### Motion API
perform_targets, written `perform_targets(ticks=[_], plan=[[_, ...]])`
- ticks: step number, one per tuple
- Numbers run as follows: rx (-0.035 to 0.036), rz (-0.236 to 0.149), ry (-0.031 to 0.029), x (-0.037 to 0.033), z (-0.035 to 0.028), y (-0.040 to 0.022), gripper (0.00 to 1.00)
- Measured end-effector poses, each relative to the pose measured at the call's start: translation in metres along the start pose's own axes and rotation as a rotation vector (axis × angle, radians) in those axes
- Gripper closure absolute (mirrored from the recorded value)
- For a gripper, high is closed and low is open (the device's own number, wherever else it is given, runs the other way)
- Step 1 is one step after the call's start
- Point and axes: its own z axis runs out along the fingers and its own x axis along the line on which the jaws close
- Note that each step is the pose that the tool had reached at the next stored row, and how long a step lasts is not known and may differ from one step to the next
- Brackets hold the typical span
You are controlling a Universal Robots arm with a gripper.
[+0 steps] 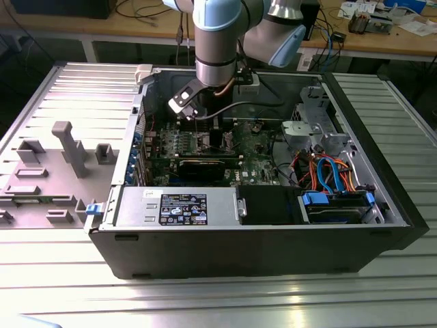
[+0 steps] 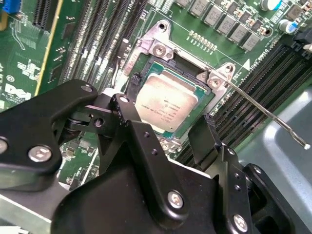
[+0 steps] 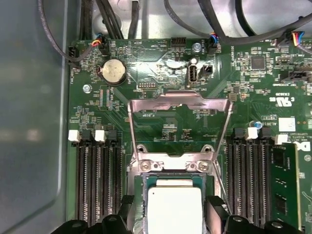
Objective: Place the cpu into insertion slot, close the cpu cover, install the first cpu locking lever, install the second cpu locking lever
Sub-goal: 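Place the cpu into insertion slot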
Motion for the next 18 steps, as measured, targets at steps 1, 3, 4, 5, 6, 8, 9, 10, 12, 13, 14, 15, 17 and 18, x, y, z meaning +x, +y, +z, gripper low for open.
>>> perform_targets(ticks=[1, 3, 4, 5, 6, 8, 9, 10, 12, 13, 14, 15, 17, 18], plan=[[-0.0001, 0.0, -0.0086, 0.0, 0.0, 0.0, 0.32], [0.0, -0.001, -0.0109, 0.0, 0.0, 0.0, 0.32], [0.0, -0.001, -0.011, 0.0, 0.0, 0.0, 0.32], [0.0, -0.001, -0.0111, 0.0, 0.0, 0.0, 0.32], [0.0001, -0.001, -0.0111, 0.0001, -0.0006, 0.0001, 0.32], [0.0002, 0.0, -0.011, 0.0, -0.0037, 0.0002, 0.32], [0.0004, 0.0, -0.011, 0.0, -0.0065, 0.0003, 0.32], [0.0008, 0.0, -0.0109, 0.0, -0.01, 0.0004, 0.32], [0.0017, 0.0, -0.011, -0.0001, -0.0157, 0.0007, 0.32], [0.0022, -0.001, -0.0109, -0.0001, -0.0193, 0.0009, 0.32], [0.0026, 0.0, -0.011, -0.0001, -0.0214, 0.001, 0.32], [0.0029, -0.001, -0.011, -0.0001, -0.0227, 0.001, 0.4], [0.0029, -0.001, -0.0109, -0.0001, -0.023, 0.0011, 0.58], [0.0028, -0.001, -0.0108, -0.0001, -0.023, 0.0011, 0.65]])
